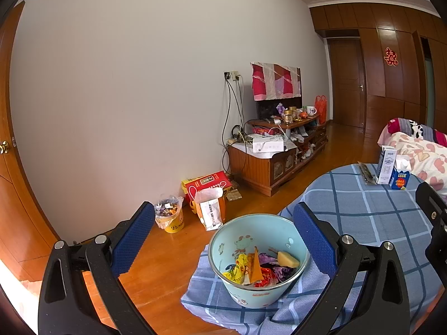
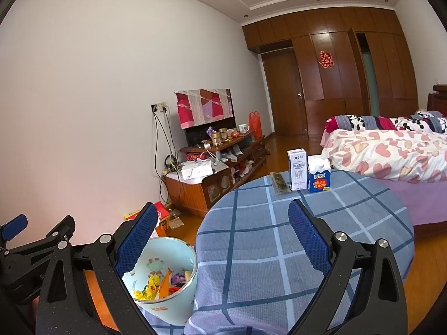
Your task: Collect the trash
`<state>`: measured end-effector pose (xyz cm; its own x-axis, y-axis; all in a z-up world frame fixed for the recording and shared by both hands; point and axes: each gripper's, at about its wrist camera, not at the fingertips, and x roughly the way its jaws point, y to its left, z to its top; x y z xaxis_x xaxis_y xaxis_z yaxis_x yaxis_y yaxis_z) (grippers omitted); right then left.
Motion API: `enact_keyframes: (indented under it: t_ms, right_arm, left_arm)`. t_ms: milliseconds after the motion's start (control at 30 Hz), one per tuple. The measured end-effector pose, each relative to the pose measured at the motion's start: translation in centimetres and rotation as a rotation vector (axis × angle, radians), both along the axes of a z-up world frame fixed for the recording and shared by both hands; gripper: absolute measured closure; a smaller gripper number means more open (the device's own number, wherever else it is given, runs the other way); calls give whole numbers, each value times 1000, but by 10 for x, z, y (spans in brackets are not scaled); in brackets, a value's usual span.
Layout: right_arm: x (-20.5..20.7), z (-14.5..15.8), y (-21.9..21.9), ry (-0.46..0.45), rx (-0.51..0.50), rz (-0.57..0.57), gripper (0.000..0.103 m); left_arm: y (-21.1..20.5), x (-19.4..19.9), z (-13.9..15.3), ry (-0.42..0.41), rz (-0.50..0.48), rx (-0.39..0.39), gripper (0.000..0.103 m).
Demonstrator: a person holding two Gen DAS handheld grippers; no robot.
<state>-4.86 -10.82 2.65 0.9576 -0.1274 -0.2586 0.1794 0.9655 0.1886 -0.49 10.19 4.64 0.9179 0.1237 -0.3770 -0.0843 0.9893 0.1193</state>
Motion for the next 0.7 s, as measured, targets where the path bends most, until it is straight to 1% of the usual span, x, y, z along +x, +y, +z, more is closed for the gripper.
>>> enact_keyframes:
  t_ms: [167, 333, 700]
  right_arm:
    - [0, 0, 0, 0, -2, -1, 10]
    - [1, -1, 0, -1, -1, -1, 10]
    - [1, -2, -1, 2, 1, -1, 10]
  left_arm:
    - [-1, 0, 1, 1, -3, 1, 6]
    - [2, 1, 1, 16, -8, -23, 6]
    - [1, 3, -1, 17, 7, -15, 6]
